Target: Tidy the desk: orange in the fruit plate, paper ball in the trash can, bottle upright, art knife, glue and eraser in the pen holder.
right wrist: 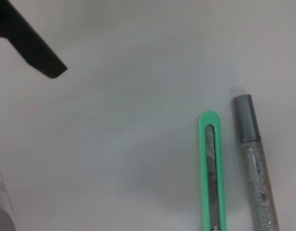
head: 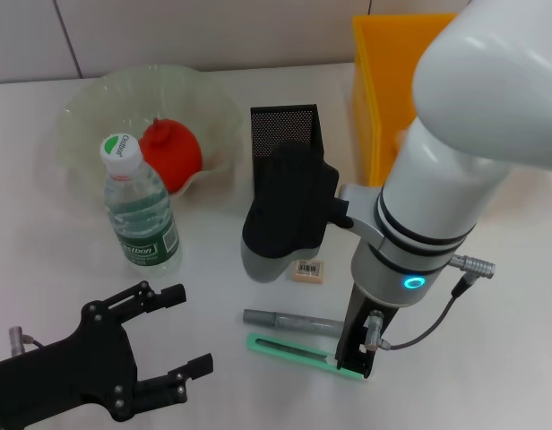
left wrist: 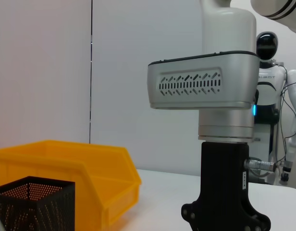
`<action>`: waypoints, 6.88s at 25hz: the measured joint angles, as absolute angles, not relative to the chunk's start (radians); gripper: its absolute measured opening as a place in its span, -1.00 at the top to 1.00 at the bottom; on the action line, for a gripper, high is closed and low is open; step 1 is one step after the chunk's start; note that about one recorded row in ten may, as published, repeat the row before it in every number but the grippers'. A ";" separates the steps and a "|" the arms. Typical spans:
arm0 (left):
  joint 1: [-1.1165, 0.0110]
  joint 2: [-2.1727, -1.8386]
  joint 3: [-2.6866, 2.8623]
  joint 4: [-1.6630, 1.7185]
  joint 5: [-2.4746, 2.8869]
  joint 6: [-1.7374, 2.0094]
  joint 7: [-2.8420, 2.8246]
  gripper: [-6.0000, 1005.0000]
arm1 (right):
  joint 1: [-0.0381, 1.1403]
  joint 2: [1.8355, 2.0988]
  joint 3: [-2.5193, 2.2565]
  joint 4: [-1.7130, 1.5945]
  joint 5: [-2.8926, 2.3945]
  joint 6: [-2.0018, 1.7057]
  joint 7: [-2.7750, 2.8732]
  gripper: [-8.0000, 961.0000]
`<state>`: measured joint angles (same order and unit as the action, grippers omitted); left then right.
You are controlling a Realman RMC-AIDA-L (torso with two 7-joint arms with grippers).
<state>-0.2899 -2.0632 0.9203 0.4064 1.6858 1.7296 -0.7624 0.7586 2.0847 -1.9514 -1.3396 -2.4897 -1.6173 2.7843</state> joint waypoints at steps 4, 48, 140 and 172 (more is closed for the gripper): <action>-0.289 -2.063 0.919 0.407 1.684 1.730 -0.762 -0.62 | 0.755 2.085 -1.933 -1.341 -2.489 -1.628 2.776 0.96; -0.281 -2.059 0.923 0.414 1.687 1.740 -0.776 -0.61 | 0.740 2.088 -1.937 -1.299 -2.457 -1.570 2.682 -0.03; -0.280 -2.065 0.919 0.400 1.652 1.750 -0.778 -0.61 | 0.739 2.075 -1.570 -1.959 -2.922 -1.868 1.918 0.60; -0.284 -2.072 0.913 0.329 1.647 1.743 -0.736 -0.61 | 0.871 1.976 -1.673 -1.551 -2.929 -1.514 1.612 0.58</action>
<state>-0.2838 -2.0724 0.9127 0.3293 1.6474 1.7431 -0.7364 0.8708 1.9762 -1.6729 -1.5514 -2.9288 -1.5141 1.6122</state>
